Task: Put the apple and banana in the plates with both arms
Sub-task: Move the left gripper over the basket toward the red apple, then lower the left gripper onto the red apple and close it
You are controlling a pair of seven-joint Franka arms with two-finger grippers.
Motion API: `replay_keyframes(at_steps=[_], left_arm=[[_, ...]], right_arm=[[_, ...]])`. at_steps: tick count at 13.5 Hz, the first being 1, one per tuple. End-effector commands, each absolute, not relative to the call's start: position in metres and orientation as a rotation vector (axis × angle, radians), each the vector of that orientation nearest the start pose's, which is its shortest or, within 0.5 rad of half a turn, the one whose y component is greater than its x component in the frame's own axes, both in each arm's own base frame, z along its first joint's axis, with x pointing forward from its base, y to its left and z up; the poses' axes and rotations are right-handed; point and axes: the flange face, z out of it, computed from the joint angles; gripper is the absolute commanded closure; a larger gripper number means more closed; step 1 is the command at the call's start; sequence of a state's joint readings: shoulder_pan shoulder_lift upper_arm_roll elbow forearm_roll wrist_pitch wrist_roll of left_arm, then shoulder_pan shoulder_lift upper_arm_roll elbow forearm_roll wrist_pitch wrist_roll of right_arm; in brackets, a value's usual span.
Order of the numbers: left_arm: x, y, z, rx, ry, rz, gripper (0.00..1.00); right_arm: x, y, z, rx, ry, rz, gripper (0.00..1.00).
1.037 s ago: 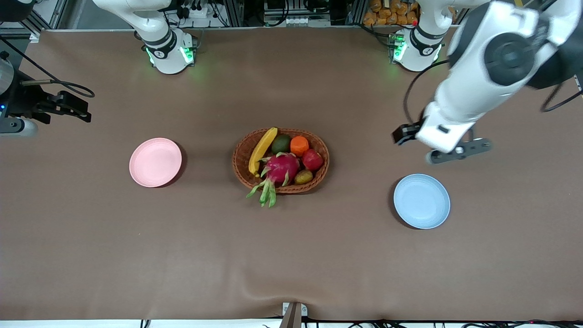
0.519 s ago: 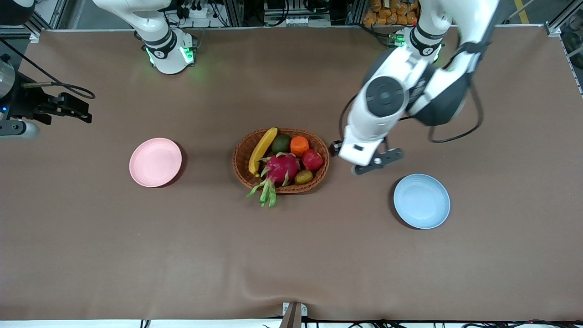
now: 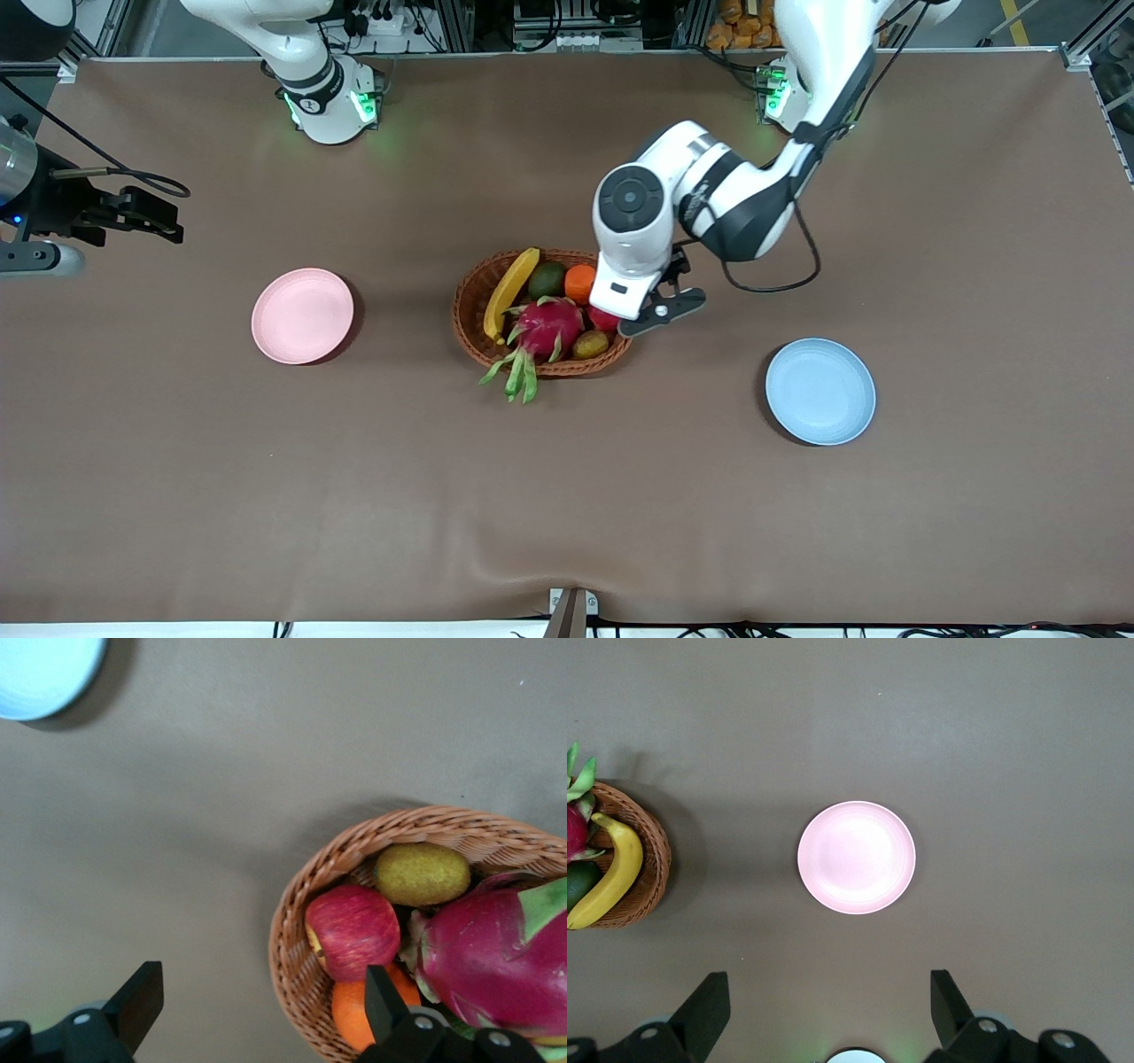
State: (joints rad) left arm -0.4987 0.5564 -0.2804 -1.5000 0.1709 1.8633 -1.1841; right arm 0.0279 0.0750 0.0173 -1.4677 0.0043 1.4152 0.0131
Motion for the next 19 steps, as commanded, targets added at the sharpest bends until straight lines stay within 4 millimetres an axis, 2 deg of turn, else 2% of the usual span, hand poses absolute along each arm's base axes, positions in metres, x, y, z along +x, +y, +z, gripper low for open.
replay_keyframes(at_steps=[1,3,6,10,19], left_arm=[[0.518,-0.459,0.320,-2.940,-0.598,0.100,0.00],[0.517,-0.469,0.303,-2.949,-0.623,0.097,0.00],[0.516,-0.486,0.288,-2.950,-0.648,0.102,0.00],[0.516,-0.493,0.273,-2.969,-0.665,0.093,0.00],[0.513,-0.494,0.243,-2.949,-0.639,0.095,0.00]], right_arm=[[0.561,0.026,0.622,-3.137,-0.053,0.195,0.00],[0.561,0.025,0.629,-3.138,-0.048,0.174,0.00],[0.561,0.025,0.629,-3.141,-0.052,0.171,0.00],[0.561,0.026,0.629,-3.140,-0.055,0.171,0.00],[0.561,0.027,0.626,-3.131,-0.035,0.183,0.00]])
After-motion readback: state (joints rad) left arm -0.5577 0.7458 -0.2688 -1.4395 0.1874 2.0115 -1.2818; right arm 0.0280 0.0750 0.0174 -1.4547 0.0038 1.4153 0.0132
